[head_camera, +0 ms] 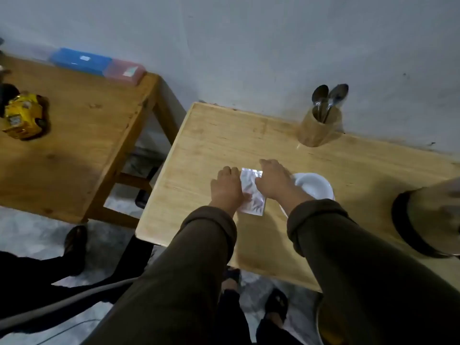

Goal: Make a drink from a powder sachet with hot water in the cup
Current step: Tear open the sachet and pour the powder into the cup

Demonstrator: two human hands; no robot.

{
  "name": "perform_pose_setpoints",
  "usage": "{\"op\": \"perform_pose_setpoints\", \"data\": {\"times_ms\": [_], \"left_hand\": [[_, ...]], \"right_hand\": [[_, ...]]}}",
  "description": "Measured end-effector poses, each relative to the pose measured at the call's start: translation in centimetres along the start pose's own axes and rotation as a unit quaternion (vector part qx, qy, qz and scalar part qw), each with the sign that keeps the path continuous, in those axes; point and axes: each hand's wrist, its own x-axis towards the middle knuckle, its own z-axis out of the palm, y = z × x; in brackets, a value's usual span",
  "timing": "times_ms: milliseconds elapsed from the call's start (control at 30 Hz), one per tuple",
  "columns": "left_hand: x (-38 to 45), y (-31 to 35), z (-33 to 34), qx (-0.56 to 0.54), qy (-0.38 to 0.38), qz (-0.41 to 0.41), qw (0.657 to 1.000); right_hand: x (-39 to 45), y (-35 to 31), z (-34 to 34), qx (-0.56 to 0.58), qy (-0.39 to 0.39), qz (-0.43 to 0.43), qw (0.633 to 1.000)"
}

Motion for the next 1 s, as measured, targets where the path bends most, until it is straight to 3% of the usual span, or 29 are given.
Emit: {"op": "perform_pose_setpoints", "data": {"times_ms": [233, 467, 600, 700, 1000], "left_hand": [[2.2, -0.4, -0.3, 0.02, -0.02, 0.014, 0.999], [3.4, -0.1, -0.8, 0.033, -0.05, 0.046, 0.997], [3.6, 0.0, -1.6, -0.138, -0.05, 0.047, 0.988], [3.7, -0.2, -2.3, -0.295, -0.029, 0.013, 0.955], [2.3, 2.5, -4.7, -0.408, -0.05, 0.056, 0.91]], "right_hand": [[2.3, -0.1, 0.4, -0.059, -0.036, 0.061, 0.996], [2.7, -0.7, 0.2, -0.049, 0.008, 0.076, 0.996], [2.5, -1.0, -0.6, -0.03, 0.016, 0.065, 0.997], [2.0, -0.8, -1.6, 0.007, 0.02, 0.069, 0.997], [-0.7, 0.9, -4.7, 0.175, 0.124, 0.039, 0.976]]}}
